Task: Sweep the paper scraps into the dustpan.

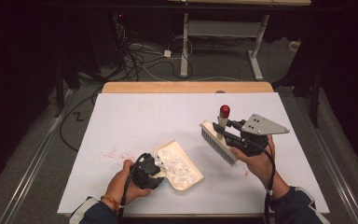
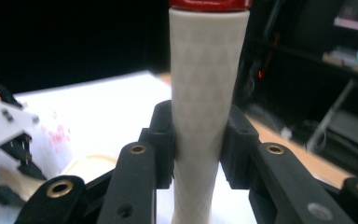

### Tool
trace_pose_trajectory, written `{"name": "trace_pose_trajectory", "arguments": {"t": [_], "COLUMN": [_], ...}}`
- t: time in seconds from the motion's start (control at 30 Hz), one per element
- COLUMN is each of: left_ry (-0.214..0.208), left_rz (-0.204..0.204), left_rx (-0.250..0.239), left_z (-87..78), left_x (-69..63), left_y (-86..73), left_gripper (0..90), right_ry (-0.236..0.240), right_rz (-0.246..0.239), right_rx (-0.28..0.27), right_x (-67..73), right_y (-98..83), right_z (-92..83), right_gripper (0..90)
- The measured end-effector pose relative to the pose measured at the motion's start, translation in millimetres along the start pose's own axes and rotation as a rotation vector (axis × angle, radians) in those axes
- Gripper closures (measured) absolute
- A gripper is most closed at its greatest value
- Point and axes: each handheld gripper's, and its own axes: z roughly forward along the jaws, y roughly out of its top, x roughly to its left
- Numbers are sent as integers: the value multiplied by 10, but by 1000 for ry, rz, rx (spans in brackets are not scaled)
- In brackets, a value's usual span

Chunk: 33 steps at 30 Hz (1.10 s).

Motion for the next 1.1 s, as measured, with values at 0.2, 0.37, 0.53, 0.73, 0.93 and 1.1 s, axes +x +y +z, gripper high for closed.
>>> {"name": "trace_pose_trajectory", "arguments": {"t": [0.2,0.37,0.53,0.73,0.93,1.1], "left_ry": [3,3,8,2,2,3], "left_rz": [18,22,11,11,11,11], "left_rx": [17,20,13,14,15,14], "left_z": [17,45,65,88,88,88], "left_x": [-27,-40,-51,-42,-41,-43], "left_y": [89,143,193,234,236,236], "left_gripper": [632,632,631,630,630,630], "right_ry": [-65,-51,0,143,159,136], "right_rz": [-45,-39,-51,-17,-30,-34], "right_rx": [133,191,197,141,90,68], "right_x": [-6,33,218,400,430,350], "right_y": [-123,-220,-224,-153,-36,43], "right_z": [-105,-193,-179,-146,-268,-396], "right_gripper": [702,702,701,702,702,701]}}
